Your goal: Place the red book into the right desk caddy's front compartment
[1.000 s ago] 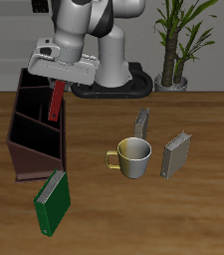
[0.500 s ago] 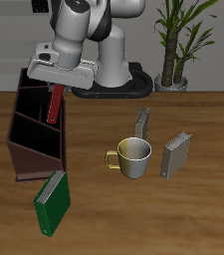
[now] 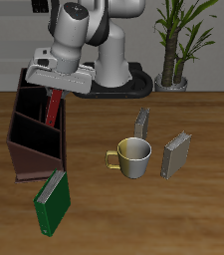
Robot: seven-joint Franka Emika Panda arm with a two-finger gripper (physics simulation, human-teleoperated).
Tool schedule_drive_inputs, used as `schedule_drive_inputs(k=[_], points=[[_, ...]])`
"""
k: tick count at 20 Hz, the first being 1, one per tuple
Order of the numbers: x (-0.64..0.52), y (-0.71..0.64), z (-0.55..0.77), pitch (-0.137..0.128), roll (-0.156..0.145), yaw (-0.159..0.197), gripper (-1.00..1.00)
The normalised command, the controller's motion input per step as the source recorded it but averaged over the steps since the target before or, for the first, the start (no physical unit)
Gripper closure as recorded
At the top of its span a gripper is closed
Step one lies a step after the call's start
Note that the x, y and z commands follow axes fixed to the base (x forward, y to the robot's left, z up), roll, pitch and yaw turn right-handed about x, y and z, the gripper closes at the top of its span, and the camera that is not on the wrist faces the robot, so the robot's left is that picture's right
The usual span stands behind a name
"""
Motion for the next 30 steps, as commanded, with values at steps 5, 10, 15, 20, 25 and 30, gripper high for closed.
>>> schedule_drive_inputs(k=[5,10,15,20,25,30], points=[[0.07,-0.02,-0.14,0.022,0.001,-0.003,1.00],[0.11,0.08,-0.19,0.021,0.029,0.000,1.00],[0.05,0.03,-0.27,0.033,0.013,-0.015,1.00],[-0.05,-0.13,-0.24,0.031,-0.027,0.001,1.00],[-0.01,-0.08,-0.17,0.036,-0.036,-0.019,-1.00],[0.01,-0.01,0.02,0.009,-0.017,-0.020,-1.00]])
